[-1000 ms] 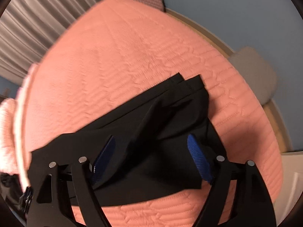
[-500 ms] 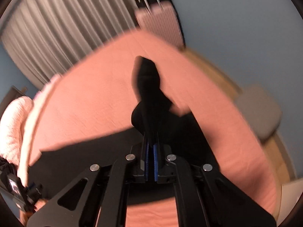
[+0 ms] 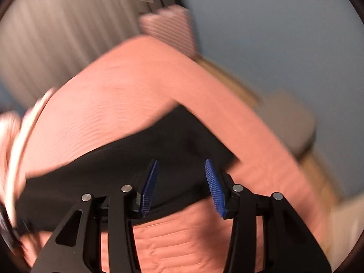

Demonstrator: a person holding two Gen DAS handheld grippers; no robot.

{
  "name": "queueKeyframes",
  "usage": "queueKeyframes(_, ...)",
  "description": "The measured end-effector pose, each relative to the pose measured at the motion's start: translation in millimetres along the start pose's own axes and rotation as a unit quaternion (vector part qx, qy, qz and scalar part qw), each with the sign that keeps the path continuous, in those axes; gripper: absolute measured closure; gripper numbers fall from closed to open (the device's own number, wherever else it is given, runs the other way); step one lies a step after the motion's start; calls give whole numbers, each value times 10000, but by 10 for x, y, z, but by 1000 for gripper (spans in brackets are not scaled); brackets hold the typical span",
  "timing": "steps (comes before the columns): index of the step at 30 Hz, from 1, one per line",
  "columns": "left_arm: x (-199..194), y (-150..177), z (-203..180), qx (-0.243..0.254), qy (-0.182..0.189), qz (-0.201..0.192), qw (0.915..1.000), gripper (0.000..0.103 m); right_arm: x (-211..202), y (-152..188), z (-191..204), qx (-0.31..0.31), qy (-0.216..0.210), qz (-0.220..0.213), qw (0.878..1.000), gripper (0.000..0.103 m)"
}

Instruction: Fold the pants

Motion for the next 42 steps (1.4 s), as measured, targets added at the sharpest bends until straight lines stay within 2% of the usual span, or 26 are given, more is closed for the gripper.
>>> queueKeyframes(1,-23,31,-33,-8,16,-10,10000,43,14,-28,411,-653,-309,116,9973,60)
queueKeyframes(3,-15,70,-1,8,43,-65,10000,41,186,-40,1066,-1760,-707,419,9810,62)
queueKeyframes(5,-24,82,12,39,91,-33,9999,41,443,-22,1408,-2477,-801,590,9637,62)
queueKeyframes(6,-19,91,7,58,119,18,9999,41,624,14,1504,-2739,-805,851,9546,62)
queueKeyframes(7,9,108,11,92,173,92,9998,40,824,59,1565,-2899,-809,1125,9470,62)
queueKeyframes(9,78,160,31,144,343,184,9991,39,929,126,1629,-2971,-902,1345,9410,61)
queueKeyframes(12,115,182,97,207,576,216,9979,39,833,163,2104,-3024,-1718,1450,9263,60)
queueKeyframes(14,125,192,175,190,737,237,9968,39,750,333,2332,-3352,-1926,1498,9100,61)
queueKeyframes(17,150,249,358,235,450,112,9986,39,731,694,2701,-3812,-2132,1545,8862,62)
queueKeyframes(19,96,236,458,319,193,40,9993,41,783,768,2788,-3705,-2016,1508,8941,62)
queueKeyframes(21,-19,194,622,575,-459,-164,9972,42,829,728,2824,-3503,-2031,1451,9028,62)
queueKeyframes(22,3,196,672,667,-621,-213,9956,42,851,668,2812,-3424,-1947,1381,9087,62)
queueKeyframes(23,116,228,724,750,-689,-81,9948,39,939,593,2743,-3387,-1846,1374,9123,62)
queueKeyframes(24,240,268,770,755,-589,60,9954,38,1001,501,2623,-3357,-1707,1373,9161,62)
queueKeyframes(27,275,227,899,341,-217,33,9992,38,1123,189,2241,-3371,-1259,1423,9221,61)
queueKeyframes(29,299,211,917,191,-108,85,9997,37,1180,-50,1957,-3431,-1134,1538,9197,61)
queueKeyframes(31,319,201,951,61,-138,121,9998,33,1331,-80,1786,-3535,-1052,1916,9095,62)
queueKeyframes(34,342,179,997,-123,-214,211,9995,27,1496,65,1660,-4027,-945,2189,8837,61)
queueKeyframes(35,342,187,1025,-192,-194,246,9993,27,1487,112,1649,-4212,-941,2135,8765,67)
queueKeyframes(36,337,204,1042,-270,-169,288,9991,26,1433,132,1679,-4393,-964,2008,8703,81)
queueKeyframes(37,321,289,983,-313,-160,304,9989,26,1261,110,1753,-4592,-1087,1615,8667,97)
queueKeyframes(38,325,304,979,-334,-164,327,9988,26,1092,38,1807,-4564,-1288,1169,8726,100)
queueKeyframes(39,330,304,981,-335,-201,344,9986,25,1004,-49,1794,-4331,-1443,850,8856,101)
queueKeyframes(40,334,302,977,-324,-262,353,9985,23,1096,-97,1672,-4190,-1130,721,8980,101)
queueKeyframes(41,338,299,976,-316,-325,361,9983,22,1290,-104,1451,-4234,-418,694,9023,100)
queueKeyframes(42,354,293,980,-313,-364,368,9982,22,1386,-109,1265,-4198,1,763,9044,100)
Point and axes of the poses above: each gripper's, at about its wrist camera, not at the fingertips, and x roughly the way its jaws point, z to its left, y to its underside, the point moved 7 cm from there along x, roughly the way its jaws point, and after that the axes turned 5 degrees about x, right-handed, at the moved point
